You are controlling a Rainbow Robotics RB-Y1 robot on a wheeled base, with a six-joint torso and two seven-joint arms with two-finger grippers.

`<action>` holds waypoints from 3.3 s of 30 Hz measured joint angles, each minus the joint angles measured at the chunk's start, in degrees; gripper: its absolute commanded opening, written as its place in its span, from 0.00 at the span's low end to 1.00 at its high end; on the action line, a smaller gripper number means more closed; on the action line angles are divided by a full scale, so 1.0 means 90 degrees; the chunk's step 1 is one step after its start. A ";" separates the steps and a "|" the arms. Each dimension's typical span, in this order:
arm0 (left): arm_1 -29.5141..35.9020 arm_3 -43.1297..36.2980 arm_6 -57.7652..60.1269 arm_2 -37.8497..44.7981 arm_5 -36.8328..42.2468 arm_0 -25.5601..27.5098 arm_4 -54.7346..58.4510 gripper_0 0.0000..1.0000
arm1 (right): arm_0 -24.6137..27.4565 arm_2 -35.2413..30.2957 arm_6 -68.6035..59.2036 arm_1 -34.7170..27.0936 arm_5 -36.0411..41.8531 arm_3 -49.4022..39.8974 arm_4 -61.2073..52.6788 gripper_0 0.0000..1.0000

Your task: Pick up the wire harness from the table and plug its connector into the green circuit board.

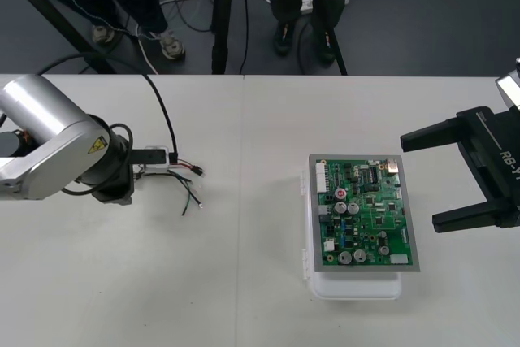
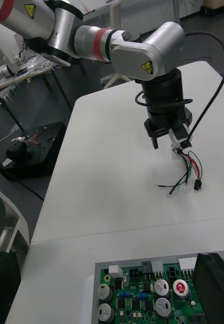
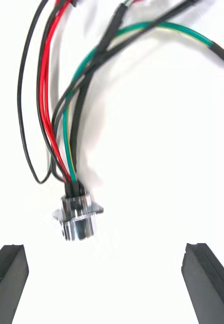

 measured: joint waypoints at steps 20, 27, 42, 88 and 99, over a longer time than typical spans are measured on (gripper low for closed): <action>-0.0634 0.0931 0.0000 -0.0217 0.0269 -0.0173 -0.0928 0.89 | 0.0000 0.0000 0.0000 0.0000 0.0000 0.0000 0.0000 1.00; -0.0635 0.0940 0.0000 -0.0360 0.0423 -0.0176 -0.1096 0.89 | 0.0000 0.0000 0.0000 -0.0001 0.0000 0.0000 0.0000 1.00; -0.0933 0.1569 0.0000 -0.0431 0.0662 -0.0178 -0.1533 0.86 | 0.0000 0.0000 0.0000 -0.0001 0.0000 0.0000 0.0000 1.00; -0.0950 0.1364 0.0001 0.0003 0.0952 -0.0315 -0.0232 0.00 | 0.0000 0.0000 0.0000 -0.0001 0.0000 0.0000 0.0000 1.00; -0.0912 0.0328 0.0001 0.1070 0.0952 -0.0119 0.0590 0.00 | 0.0000 0.0000 0.0000 -0.0001 0.0000 0.0000 0.0000 1.00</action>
